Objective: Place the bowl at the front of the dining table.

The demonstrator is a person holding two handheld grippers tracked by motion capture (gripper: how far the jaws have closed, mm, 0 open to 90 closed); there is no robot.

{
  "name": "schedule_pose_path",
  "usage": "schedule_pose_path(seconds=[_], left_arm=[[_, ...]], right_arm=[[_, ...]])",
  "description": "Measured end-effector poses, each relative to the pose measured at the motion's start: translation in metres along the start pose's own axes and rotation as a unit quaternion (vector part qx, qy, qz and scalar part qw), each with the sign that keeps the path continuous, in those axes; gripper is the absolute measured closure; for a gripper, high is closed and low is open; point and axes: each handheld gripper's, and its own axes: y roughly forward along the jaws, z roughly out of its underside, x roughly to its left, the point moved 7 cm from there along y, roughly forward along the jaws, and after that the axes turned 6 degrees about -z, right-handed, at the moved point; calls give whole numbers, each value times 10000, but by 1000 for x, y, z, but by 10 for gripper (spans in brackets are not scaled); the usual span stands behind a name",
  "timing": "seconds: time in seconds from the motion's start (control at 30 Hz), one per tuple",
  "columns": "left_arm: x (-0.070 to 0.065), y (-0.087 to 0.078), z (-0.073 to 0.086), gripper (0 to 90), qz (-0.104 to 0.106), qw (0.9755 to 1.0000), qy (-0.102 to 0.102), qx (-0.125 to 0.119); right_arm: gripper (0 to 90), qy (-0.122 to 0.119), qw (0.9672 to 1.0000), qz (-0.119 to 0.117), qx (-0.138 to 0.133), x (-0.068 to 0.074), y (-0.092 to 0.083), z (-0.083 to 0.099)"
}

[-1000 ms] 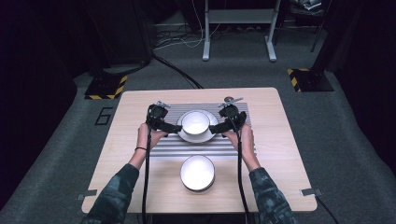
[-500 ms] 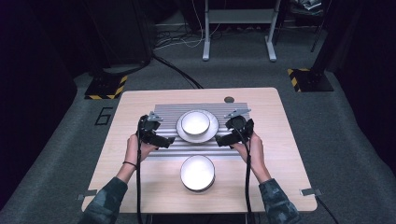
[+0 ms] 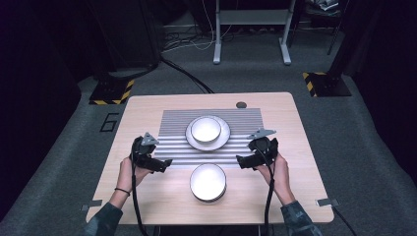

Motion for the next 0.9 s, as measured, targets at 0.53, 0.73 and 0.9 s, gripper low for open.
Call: schedule_pose_path(seconds=[0.53, 0.73, 0.9], left_arm=[[12, -18, 60, 0, -183, 9995, -257, 69], [18, -16, 80, 0, -224, 9988, -417, 131], [22, -10, 103, 0, -297, 9972, -606, 316]], right_arm=[[26, 130, 9997, 192, -18, -10, -21, 52], [27, 240, 9993, 284, 14, -17, -24, 68], [39, 424, 9980, 464, 60, -33, -23, 91]])
